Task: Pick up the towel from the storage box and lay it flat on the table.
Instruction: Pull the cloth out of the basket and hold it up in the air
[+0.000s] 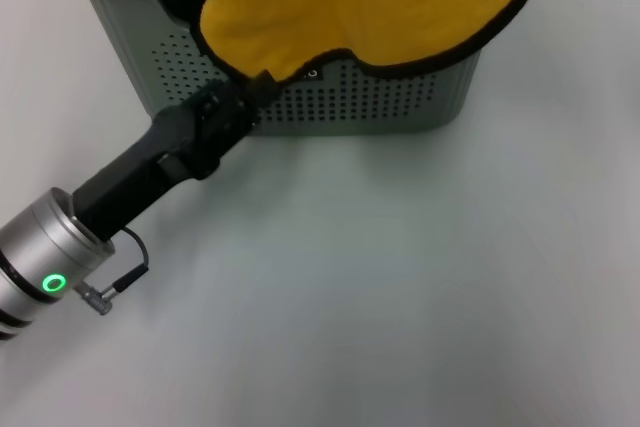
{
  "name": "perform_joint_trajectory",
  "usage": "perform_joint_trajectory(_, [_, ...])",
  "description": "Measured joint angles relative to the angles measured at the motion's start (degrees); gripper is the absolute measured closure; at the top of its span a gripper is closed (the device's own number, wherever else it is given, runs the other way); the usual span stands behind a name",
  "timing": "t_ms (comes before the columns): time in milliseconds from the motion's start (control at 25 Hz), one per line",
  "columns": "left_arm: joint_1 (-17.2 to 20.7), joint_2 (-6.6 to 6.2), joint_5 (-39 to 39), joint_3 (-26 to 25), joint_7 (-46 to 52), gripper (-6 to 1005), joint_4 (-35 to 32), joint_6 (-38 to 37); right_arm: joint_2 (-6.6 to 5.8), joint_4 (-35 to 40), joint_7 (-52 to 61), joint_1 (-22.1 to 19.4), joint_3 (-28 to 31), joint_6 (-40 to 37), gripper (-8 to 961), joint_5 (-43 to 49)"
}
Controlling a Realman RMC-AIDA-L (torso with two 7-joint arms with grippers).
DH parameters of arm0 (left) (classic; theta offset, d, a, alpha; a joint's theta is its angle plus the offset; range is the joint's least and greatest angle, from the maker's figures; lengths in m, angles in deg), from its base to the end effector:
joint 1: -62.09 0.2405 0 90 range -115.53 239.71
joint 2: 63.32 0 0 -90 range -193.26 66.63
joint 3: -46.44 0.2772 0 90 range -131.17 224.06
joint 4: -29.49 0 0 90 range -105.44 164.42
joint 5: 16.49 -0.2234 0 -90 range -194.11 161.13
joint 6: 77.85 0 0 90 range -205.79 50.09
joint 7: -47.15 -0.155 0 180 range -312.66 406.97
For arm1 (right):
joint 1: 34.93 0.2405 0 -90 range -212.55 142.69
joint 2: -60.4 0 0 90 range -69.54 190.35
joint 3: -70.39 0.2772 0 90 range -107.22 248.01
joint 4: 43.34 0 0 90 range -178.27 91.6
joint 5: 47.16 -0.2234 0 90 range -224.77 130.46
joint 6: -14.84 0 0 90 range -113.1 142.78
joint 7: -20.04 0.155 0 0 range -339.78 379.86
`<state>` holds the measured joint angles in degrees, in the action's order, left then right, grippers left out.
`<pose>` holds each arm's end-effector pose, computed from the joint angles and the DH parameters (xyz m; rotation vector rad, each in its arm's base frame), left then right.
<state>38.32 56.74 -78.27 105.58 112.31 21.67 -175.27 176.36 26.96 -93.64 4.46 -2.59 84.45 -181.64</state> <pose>-0.2790 0.2923 -0.0507 -2.1688 -0.9101 -1.5580 -0.0118 0.3951 0.1088 -2.0852 -0.4903 1.6098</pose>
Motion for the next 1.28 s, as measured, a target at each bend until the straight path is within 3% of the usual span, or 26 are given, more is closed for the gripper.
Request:
perform_joint_trajectory(720, [-1.3, 0.27, -2.0, 0.0, -3.4, 544, 0.4, -0.5, 0.15, -4.7, -0.5, 5.9, -0.7, -1.6, 941, -1.7])
perform_joint_trajectory(1200, [0.7, 0.27, 0.2, -0.3, -3.5, 548, 0.6, -3.1, 0.15, -4.6, -0.2, 5.4, -1.4, -1.6, 940, -1.9])
perform_joint_trajectory(1280, [1.0, 0.27, 0.0, -0.2, -3.5, 624, 0.7, -3.2, 0.15, -4.7, 0.0, 5.4, -1.4, -1.5, 940, -2.3])
